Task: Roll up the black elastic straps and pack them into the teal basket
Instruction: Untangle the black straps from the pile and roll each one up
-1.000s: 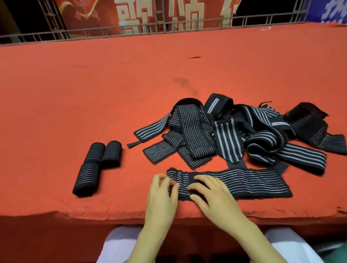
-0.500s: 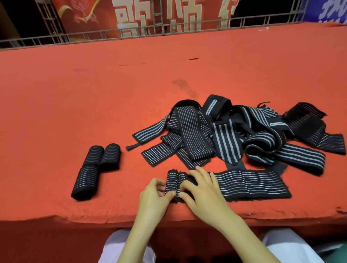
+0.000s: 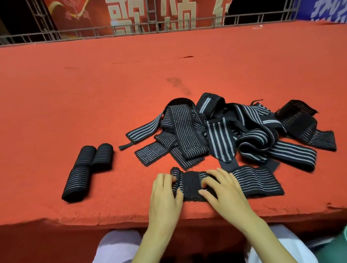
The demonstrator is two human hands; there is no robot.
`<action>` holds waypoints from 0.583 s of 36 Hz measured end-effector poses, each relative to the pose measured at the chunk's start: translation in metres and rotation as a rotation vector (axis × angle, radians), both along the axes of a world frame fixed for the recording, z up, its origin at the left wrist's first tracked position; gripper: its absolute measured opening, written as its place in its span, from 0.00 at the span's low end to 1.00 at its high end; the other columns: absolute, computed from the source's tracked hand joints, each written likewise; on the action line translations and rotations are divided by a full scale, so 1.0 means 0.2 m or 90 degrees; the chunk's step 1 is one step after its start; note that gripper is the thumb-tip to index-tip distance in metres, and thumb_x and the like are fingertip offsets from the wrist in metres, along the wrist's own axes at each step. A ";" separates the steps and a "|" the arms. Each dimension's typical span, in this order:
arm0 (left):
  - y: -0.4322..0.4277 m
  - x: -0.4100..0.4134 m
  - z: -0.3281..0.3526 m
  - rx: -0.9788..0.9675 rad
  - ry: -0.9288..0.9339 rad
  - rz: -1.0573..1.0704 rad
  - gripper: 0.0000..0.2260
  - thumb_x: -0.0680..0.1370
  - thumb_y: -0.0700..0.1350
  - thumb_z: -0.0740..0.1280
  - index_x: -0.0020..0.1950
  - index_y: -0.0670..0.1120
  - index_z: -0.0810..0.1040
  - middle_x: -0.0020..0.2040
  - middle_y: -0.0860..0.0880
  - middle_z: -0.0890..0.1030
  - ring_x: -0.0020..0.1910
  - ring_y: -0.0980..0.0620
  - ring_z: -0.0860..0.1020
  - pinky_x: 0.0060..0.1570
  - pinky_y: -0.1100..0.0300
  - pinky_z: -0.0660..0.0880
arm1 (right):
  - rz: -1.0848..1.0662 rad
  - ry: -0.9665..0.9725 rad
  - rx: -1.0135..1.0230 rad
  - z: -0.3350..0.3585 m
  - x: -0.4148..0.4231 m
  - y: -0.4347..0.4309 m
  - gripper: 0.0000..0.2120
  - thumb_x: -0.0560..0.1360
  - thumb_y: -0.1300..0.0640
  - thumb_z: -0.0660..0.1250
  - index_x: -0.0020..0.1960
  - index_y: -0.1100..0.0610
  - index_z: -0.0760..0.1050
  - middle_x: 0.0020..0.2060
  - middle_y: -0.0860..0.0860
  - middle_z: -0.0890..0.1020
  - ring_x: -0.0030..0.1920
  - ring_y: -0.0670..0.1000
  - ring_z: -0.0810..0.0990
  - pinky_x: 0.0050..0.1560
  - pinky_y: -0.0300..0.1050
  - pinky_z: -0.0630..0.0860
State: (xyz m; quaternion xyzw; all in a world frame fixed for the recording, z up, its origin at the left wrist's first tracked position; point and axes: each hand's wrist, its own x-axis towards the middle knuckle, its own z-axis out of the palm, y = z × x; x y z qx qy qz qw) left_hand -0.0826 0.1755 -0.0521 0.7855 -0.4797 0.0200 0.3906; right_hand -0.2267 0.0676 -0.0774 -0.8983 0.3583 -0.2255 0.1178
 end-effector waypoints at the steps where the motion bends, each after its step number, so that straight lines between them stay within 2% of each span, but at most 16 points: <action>1: 0.00 0.00 -0.01 -0.011 -0.010 -0.011 0.07 0.72 0.39 0.71 0.47 0.45 0.74 0.46 0.52 0.73 0.47 0.51 0.73 0.48 0.64 0.66 | -0.001 -0.004 0.006 0.00 -0.02 -0.01 0.16 0.72 0.38 0.53 0.46 0.46 0.74 0.61 0.45 0.75 0.69 0.54 0.69 0.68 0.56 0.63; 3: 0.01 0.01 -0.01 -0.020 -0.016 -0.043 0.05 0.77 0.47 0.66 0.47 0.46 0.76 0.47 0.55 0.73 0.47 0.55 0.70 0.49 0.66 0.65 | -0.006 -0.021 0.003 -0.01 -0.05 -0.03 0.16 0.72 0.38 0.54 0.45 0.46 0.74 0.59 0.46 0.76 0.67 0.53 0.69 0.68 0.54 0.64; 6: 0.01 0.00 0.00 0.007 0.024 -0.098 0.16 0.79 0.53 0.56 0.51 0.48 0.81 0.48 0.58 0.74 0.48 0.58 0.69 0.53 0.73 0.61 | -0.015 -0.046 -0.003 -0.02 -0.07 -0.04 0.16 0.72 0.38 0.55 0.44 0.47 0.75 0.57 0.46 0.76 0.65 0.51 0.70 0.67 0.48 0.60; 7: 0.01 0.00 0.00 0.017 0.046 -0.114 0.15 0.79 0.51 0.57 0.52 0.48 0.82 0.49 0.58 0.75 0.49 0.57 0.69 0.53 0.75 0.60 | -0.018 -0.053 -0.003 -0.02 -0.08 -0.04 0.16 0.72 0.38 0.56 0.44 0.48 0.75 0.57 0.46 0.77 0.65 0.52 0.70 0.67 0.46 0.59; 9: 0.00 0.02 0.02 0.027 0.085 -0.130 0.09 0.78 0.41 0.64 0.52 0.47 0.83 0.49 0.58 0.76 0.50 0.57 0.70 0.52 0.77 0.61 | -0.026 -0.066 -0.001 -0.01 -0.07 -0.03 0.16 0.71 0.39 0.56 0.42 0.49 0.75 0.56 0.46 0.77 0.64 0.53 0.71 0.66 0.45 0.59; 12: 0.00 0.04 0.04 0.034 0.190 -0.125 0.11 0.74 0.35 0.69 0.49 0.50 0.83 0.47 0.59 0.77 0.44 0.63 0.73 0.45 0.75 0.65 | -0.029 -0.085 -0.010 0.01 -0.05 -0.01 0.12 0.70 0.42 0.59 0.43 0.48 0.74 0.55 0.47 0.77 0.61 0.53 0.72 0.64 0.55 0.68; 14: 0.00 0.05 0.05 0.023 0.244 -0.105 0.12 0.72 0.35 0.71 0.49 0.52 0.80 0.46 0.56 0.75 0.40 0.63 0.73 0.41 0.75 0.67 | 0.004 -0.097 -0.026 0.02 -0.02 0.00 0.07 0.70 0.48 0.62 0.47 0.46 0.73 0.57 0.46 0.76 0.62 0.51 0.71 0.62 0.55 0.70; 17: -0.02 0.04 0.04 0.051 0.299 -0.053 0.14 0.72 0.40 0.73 0.52 0.53 0.74 0.47 0.53 0.74 0.40 0.59 0.73 0.39 0.73 0.68 | 0.071 -0.099 -0.022 0.02 0.02 0.02 0.11 0.73 0.54 0.57 0.53 0.44 0.72 0.59 0.48 0.76 0.66 0.55 0.70 0.64 0.57 0.69; 19: -0.04 0.03 0.05 0.083 0.283 -0.028 0.14 0.72 0.44 0.73 0.53 0.51 0.71 0.43 0.54 0.74 0.38 0.59 0.72 0.39 0.70 0.68 | 0.083 -0.077 0.010 0.03 0.04 0.04 0.13 0.74 0.53 0.53 0.54 0.43 0.72 0.61 0.49 0.76 0.68 0.57 0.69 0.66 0.60 0.66; 21: -0.05 0.03 0.07 0.101 0.253 -0.015 0.12 0.73 0.46 0.71 0.52 0.50 0.71 0.38 0.57 0.74 0.37 0.55 0.73 0.43 0.61 0.71 | 0.080 -0.039 0.051 0.03 0.04 0.05 0.16 0.75 0.48 0.50 0.55 0.44 0.74 0.64 0.47 0.73 0.72 0.54 0.63 0.70 0.60 0.60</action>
